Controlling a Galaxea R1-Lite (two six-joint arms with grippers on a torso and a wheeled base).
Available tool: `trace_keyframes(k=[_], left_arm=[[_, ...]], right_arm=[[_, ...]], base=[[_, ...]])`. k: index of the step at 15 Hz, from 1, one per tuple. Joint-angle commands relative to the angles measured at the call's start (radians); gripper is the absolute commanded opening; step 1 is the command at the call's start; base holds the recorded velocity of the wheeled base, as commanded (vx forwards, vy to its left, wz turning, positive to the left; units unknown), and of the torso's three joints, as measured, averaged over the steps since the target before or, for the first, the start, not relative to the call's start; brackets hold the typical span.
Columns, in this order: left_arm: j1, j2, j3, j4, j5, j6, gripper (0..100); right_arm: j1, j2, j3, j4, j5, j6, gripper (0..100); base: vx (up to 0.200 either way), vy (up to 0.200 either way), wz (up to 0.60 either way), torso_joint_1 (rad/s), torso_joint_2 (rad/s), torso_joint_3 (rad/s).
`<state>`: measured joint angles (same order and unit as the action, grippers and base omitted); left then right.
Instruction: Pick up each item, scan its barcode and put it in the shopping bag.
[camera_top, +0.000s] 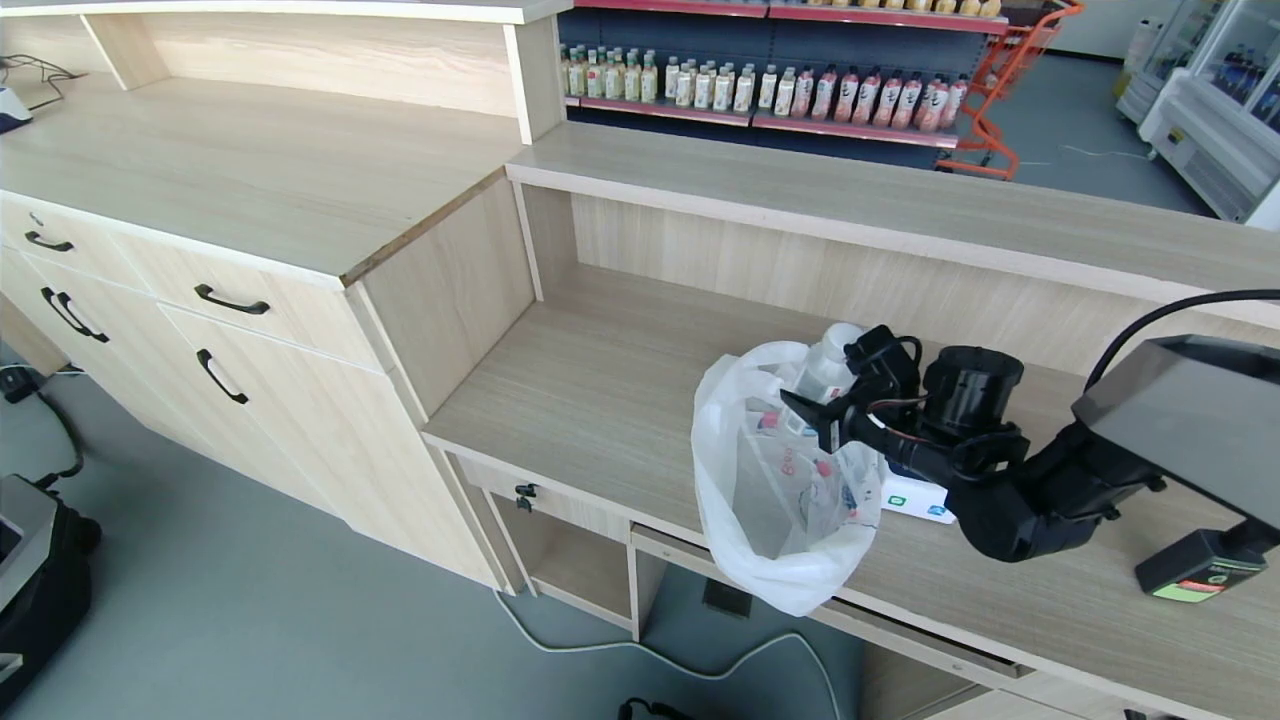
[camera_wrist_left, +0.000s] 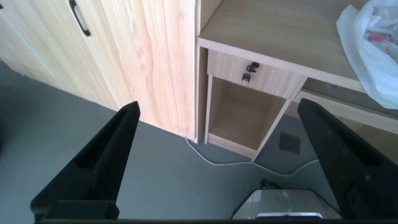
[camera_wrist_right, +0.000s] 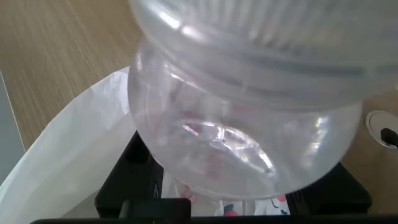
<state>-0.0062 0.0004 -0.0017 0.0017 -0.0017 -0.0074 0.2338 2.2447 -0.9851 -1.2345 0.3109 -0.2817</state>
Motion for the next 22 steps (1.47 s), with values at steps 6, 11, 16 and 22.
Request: trace_keyframes(k=[6,11,16,22], left_arm=[[0.000,0.000,0.000,0.000,0.000,0.000,100],[0.000,0.000,0.000,0.000,0.000,0.000,100],[0.000,0.000,0.000,0.000,0.000,0.000,100],[0.000,0.000,0.000,0.000,0.000,0.000,100]], right_arm=[[0.005,0.124,-0.069,-0.005,0.005,-0.004,0],[0.001,0.191,-0.202,0.010,0.007,0.015,0],[-0.008,0.216,-0.190,0.009,0.005,0.013,100],[-0.047,-0.175,0.009,0.197,0.002,0.018,100]], base=[[0.000,0.000,0.00,0.000,0.00,0.000],[0.000,0.000,0.00,0.000,0.00,0.000],[0.000,0.000,0.00,0.000,0.00,0.000],[0.000,0.000,0.00,0.000,0.00,0.000]])
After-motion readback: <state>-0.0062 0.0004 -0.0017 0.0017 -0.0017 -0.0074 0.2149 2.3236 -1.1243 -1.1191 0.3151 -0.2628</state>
